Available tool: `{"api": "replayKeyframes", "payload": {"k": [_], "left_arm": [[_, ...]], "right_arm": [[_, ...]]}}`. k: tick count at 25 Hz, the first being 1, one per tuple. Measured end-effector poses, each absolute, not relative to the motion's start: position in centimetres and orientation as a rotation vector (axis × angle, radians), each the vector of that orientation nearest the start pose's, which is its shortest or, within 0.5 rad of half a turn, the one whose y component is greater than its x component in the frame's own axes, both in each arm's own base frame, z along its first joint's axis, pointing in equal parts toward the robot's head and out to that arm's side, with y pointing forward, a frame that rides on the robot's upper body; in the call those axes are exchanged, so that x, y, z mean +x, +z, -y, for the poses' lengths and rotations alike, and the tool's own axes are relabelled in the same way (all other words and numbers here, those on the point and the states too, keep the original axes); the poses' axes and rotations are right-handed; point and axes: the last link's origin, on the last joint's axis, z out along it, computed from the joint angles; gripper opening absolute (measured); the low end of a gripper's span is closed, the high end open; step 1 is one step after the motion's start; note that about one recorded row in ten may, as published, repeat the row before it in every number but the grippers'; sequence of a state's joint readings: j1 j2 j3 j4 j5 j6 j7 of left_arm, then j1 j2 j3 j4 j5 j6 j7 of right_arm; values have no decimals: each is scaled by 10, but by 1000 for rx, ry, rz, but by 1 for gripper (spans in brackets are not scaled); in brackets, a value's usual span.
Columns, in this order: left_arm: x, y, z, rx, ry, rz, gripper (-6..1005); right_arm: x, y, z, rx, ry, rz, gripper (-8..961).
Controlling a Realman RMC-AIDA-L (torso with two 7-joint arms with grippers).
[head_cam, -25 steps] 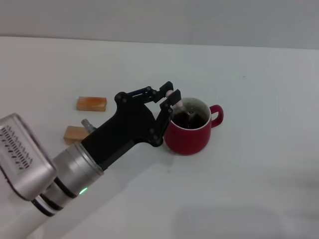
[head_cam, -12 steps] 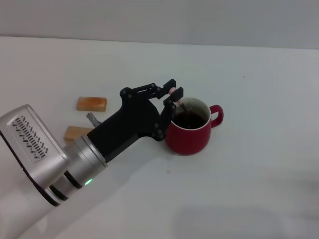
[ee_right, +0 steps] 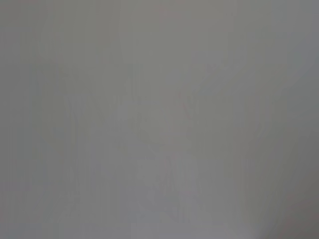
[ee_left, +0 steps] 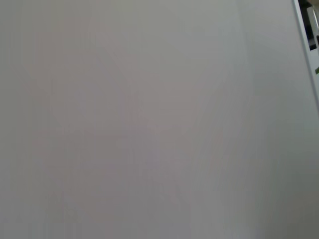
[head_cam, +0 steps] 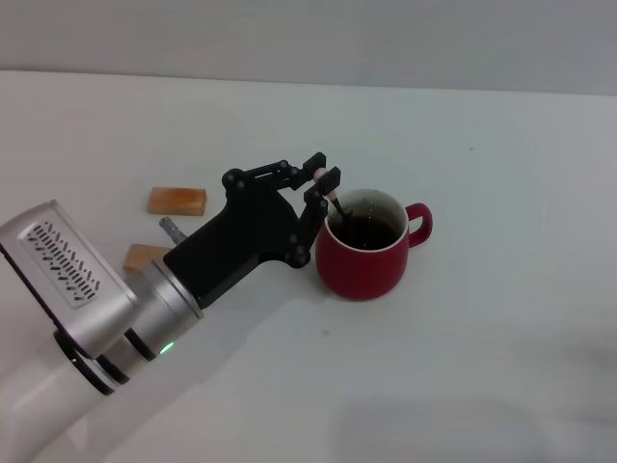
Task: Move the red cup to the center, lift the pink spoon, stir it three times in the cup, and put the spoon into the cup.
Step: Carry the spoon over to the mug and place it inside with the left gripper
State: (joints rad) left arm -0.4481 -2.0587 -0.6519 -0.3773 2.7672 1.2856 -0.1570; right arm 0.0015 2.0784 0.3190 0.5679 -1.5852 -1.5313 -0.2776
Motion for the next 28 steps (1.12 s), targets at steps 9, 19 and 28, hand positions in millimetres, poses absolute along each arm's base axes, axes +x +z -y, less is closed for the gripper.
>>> {"api": "replayKeyframes", "payload": {"k": [9, 19, 28], "left_arm": [[-220, -96, -297, -2209, -959, 90, 139], [-209, -103, -306, -2231, -941, 83, 139], [-189, -117, -292, -2295, -1008, 67, 139]], "right_arm": [[346, -34, -173, -1215, 566, -641, 0], [344, -36, -172, -1223, 570, -646, -1], [344, -36, -172, -1223, 571, -647, -1]]}}
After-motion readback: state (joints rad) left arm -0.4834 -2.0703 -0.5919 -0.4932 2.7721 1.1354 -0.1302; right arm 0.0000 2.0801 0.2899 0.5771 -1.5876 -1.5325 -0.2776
